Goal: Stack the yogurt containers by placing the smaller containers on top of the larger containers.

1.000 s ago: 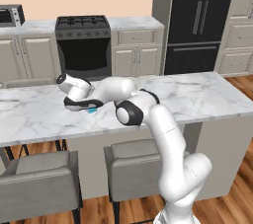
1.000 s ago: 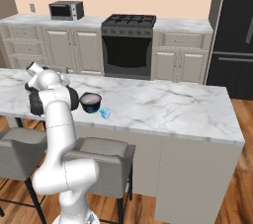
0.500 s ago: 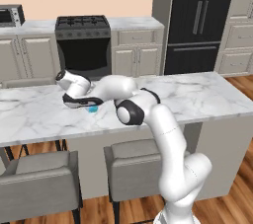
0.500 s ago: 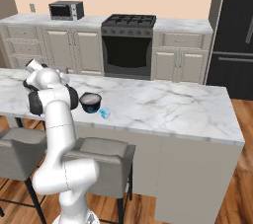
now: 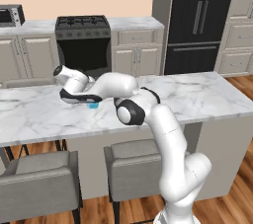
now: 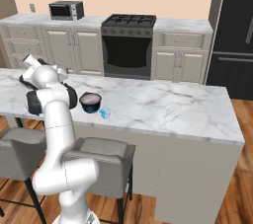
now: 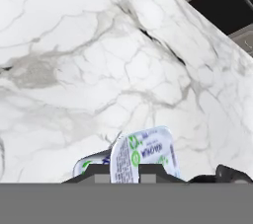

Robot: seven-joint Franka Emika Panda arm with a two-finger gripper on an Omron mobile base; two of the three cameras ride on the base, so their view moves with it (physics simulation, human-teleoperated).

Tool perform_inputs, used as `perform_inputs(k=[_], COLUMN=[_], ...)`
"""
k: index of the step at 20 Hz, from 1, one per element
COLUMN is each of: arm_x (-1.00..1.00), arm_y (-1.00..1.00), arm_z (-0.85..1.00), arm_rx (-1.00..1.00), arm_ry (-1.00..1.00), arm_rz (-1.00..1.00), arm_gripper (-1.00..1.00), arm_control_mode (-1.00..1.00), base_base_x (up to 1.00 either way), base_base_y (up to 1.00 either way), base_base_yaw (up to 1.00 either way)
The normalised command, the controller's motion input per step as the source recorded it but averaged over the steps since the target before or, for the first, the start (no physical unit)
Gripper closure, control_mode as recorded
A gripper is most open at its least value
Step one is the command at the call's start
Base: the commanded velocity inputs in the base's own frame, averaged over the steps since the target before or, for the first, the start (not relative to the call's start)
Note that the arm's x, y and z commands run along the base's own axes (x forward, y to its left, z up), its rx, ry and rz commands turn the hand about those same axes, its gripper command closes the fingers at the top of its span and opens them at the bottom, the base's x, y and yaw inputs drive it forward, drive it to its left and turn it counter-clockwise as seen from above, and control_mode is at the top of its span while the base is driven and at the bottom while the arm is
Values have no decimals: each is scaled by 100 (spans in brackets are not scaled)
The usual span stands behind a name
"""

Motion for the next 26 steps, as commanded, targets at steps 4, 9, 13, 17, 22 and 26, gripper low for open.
perform_inputs(k=[4,9,13,17,22,26], arm_x=[-28,-33,-47,-72,-82,-72], arm_y=[-2,-10,-41,-73,-87,-72], arm_z=[54,51,29,17,16,30], arm_rx=[-11,-12,-12,-6,-1,0], arm_ry=[0,-1,0,0,0,-4], arm_rz=[-1,0,-1,-2,-2,-1], arm_gripper=[100,100,100,100,100,100], arm_control_mode=[-100,-100,-100,-100,-100,-100], base_base_x=[0,0,0,0,0,0], base_base_y=[0,0,0,0,0,0], base_base_yaw=[0,0,0,0,0,0])
